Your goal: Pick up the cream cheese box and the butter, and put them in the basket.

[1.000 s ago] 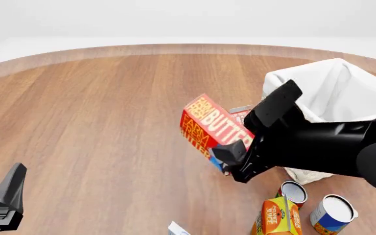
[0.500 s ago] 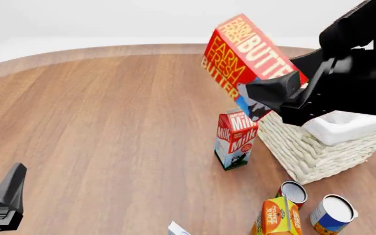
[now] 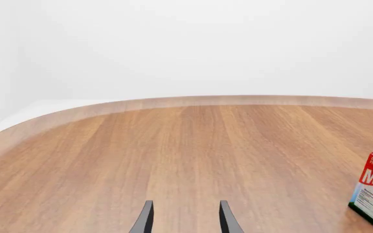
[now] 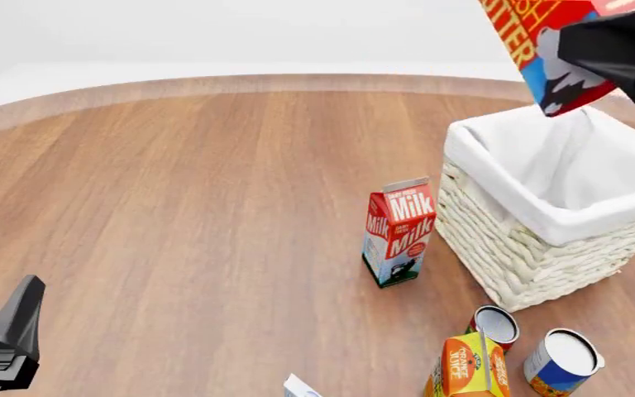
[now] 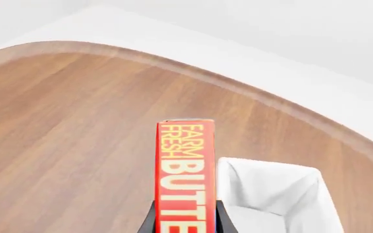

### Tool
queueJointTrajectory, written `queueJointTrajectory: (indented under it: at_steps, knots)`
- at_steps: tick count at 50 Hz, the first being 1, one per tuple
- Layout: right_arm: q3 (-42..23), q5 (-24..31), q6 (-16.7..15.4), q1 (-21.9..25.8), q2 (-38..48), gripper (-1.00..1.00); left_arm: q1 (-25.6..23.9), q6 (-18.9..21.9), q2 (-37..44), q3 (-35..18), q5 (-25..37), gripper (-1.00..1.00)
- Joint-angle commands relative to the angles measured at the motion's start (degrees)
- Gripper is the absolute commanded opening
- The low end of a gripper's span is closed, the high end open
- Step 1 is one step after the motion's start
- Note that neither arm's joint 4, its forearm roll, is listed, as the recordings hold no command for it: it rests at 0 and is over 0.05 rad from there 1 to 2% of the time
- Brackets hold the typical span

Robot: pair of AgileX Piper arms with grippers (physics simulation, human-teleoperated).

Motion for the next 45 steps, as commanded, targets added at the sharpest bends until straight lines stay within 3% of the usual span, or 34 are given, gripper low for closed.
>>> queueJointTrajectory:
  at_steps: [1, 8, 19, 27, 39, 45]
  knots:
    - [-4.29, 3.18, 2.0, -6.72, -1.38, -1.0, 0.0, 0.0, 0.0, 0.0, 0.0, 1.0]
    - [-4.46, 4.33, 5.48, -9.12, -1.4, -1.0, 0.0, 0.0, 0.0, 0.0, 0.0, 1.0]
    - [-0.34, 0.79, 9.67, -13.83, 0.26, -1.0, 0.0, 0.0, 0.0, 0.0, 0.0, 1.0]
    - [3.34, -1.02, 12.09, -14.44, 0.63, -1.0, 0.0, 0.0, 0.0, 0.0, 0.0, 1.0]
    - [3.64, -0.02, 16.27, -16.06, 3.14, -1.0, 0.0, 0.0, 0.0, 0.0, 0.0, 1.0]
    - [4.12, 2.39, 15.11, -17.83, 4.31, -1.0, 0.0, 0.0, 0.0, 0.0, 0.0, 1.0]
